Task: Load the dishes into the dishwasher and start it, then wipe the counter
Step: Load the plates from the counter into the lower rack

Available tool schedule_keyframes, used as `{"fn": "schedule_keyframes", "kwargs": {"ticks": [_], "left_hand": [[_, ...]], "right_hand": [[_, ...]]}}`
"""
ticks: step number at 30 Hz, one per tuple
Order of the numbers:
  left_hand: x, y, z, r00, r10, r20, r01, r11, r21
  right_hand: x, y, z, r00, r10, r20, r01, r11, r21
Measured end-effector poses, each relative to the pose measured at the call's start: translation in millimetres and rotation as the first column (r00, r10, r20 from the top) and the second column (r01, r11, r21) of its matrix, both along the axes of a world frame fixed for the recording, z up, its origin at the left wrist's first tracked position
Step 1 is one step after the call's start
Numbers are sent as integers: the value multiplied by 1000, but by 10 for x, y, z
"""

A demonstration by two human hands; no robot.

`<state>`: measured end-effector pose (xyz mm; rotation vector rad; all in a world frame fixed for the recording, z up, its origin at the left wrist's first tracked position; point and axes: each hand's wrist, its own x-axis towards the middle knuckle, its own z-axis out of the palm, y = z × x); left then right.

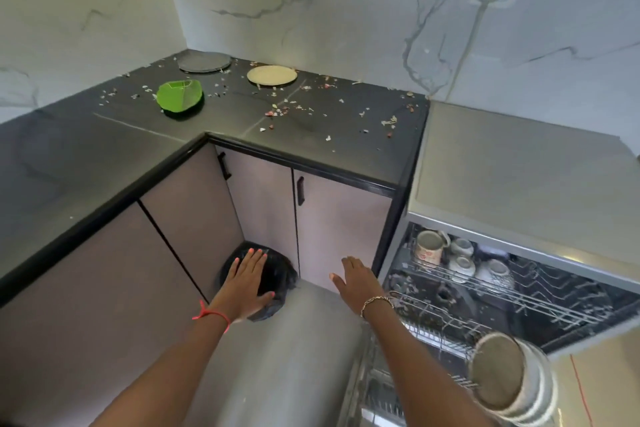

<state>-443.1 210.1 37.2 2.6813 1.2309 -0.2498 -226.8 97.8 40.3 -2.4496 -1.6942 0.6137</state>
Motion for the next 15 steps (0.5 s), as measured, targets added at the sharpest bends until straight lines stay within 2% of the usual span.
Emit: {"fn": "schedule_keyframes", "kwargs": {"ticks": [7,15], "left_hand": [[-213,476,62,996,65,66,-66,998,3],[-182,1019,106,995,82,51,-84,996,24]], "right_hand": [[-198,602,53,996,75,37,-75,997,-1],[-172,1221,169,995,102,21,-103,993,50]]}}
